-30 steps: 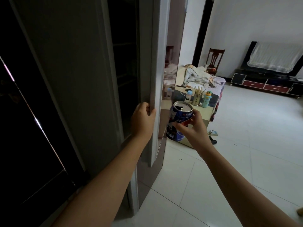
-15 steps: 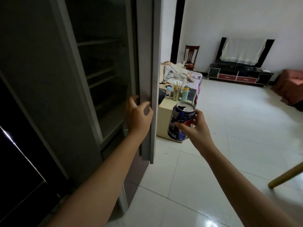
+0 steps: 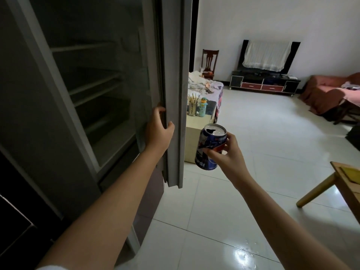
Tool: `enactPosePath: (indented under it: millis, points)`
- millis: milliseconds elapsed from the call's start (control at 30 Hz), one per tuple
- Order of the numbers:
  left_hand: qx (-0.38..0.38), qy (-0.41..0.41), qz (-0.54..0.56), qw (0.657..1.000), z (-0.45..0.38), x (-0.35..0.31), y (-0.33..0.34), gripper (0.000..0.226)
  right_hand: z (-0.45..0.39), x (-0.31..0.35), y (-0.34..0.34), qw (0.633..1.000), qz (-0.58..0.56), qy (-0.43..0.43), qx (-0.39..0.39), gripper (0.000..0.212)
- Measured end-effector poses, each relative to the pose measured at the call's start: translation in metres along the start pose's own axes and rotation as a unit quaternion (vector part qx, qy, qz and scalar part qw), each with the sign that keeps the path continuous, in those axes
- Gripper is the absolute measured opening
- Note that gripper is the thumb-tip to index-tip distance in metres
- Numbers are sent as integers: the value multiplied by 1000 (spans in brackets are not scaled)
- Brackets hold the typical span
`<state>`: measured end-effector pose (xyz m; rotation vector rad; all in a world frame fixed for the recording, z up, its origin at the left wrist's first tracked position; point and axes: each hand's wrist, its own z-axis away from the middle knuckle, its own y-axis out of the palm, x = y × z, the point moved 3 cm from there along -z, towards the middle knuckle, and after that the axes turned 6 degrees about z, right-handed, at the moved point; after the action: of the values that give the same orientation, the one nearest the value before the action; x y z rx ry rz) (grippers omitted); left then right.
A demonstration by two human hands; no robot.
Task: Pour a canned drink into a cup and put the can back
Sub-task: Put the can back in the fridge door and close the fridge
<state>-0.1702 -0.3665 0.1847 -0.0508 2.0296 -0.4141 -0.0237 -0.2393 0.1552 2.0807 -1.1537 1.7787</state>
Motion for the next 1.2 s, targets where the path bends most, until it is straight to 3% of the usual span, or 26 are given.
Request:
enactPosePath:
  millis: [167, 333, 467, 733, 1033, 1200]
  points:
    - [78, 2, 19, 997, -11, 0, 21, 65, 0, -8, -10, 1000, -3, 11, 3, 62]
    - [132, 51, -53, 989, -22, -7, 45, 72, -6, -17, -17, 1000, 3, 21, -21, 66]
    - [179, 93, -33, 979, -34, -7, 68, 76, -12, -24, -21, 998, 10, 30, -53, 64]
    - [234, 162, -3, 959, -61, -10, 109, 77, -29, -38, -32, 991, 33, 52, -121, 64]
    - [304, 186, 38, 934, -82, -9, 142, 75, -42, -47, -36, 982, 50, 66, -168, 63]
    - [274, 203, 43, 939, -87, 5, 133, 64, -50, -52, -28, 982, 41, 76, -169, 61]
